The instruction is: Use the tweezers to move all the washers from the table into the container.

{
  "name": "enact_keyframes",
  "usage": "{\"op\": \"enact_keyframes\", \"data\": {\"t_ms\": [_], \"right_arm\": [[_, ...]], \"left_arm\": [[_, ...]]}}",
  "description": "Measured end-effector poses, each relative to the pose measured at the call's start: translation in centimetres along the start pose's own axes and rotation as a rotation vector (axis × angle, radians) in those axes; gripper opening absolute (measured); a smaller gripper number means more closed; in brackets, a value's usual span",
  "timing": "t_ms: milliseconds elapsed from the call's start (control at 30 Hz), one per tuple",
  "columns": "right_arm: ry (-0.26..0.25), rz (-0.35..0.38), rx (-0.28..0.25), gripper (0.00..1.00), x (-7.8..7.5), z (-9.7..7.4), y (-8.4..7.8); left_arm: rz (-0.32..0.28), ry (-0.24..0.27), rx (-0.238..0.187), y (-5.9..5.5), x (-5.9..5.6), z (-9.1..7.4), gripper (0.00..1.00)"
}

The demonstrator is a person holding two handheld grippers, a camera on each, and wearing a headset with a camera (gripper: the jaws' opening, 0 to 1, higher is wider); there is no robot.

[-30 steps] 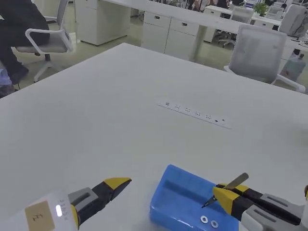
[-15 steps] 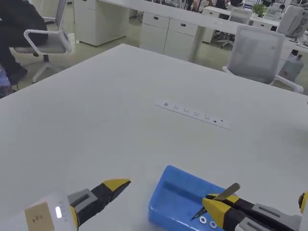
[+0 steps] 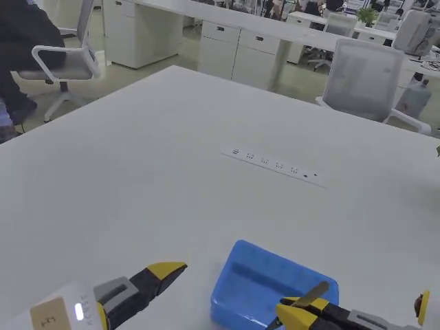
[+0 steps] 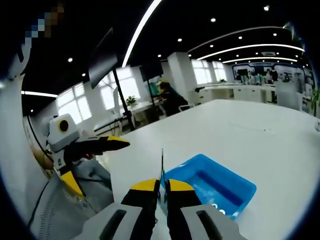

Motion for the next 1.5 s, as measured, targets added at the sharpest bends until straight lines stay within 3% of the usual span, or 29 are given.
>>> {"op": "enact_keyframes", "data": {"t_ms": [467,800,1133,1300,1500], "right_arm": [[0.053,0.046,0.077,0.03,1.4,1.4,-3.5],[0.066,0.059,0.107,0.03,1.8,1.9,-4.8],[0.053,0.015,0.144,0.03,1.8,2.2,-5.8],[0.039,-0.05,0.16,0.03,1.9,2.2,-5.9],[0.043,-0.064,0.159,0.03,2.0,2.2,-5.9]], "left_arm": [[0.001,-0.003,0.007,0.0,-0.2,0.0,0.85],[0.005,0.001,0.008,0.0,-0.1,0.0,0.85],[0.008,0.002,0.012,-0.1,0.0,-0.1,0.84],[0.012,0.004,0.016,-0.2,0.0,0.0,0.84],[0.016,0.006,0.017,-0.2,0.1,0.0,0.84]]}}
Point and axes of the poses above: the centre of the closed fingertips' face, and the gripper's own axes: z roughly forward along the fingers, x roughly to its left, y roughly out of its top, the point moved 2 cm from there along -z, roughly backward along the fingers, and after that the axes turned 1 degree about y, right-handed, at the moved point
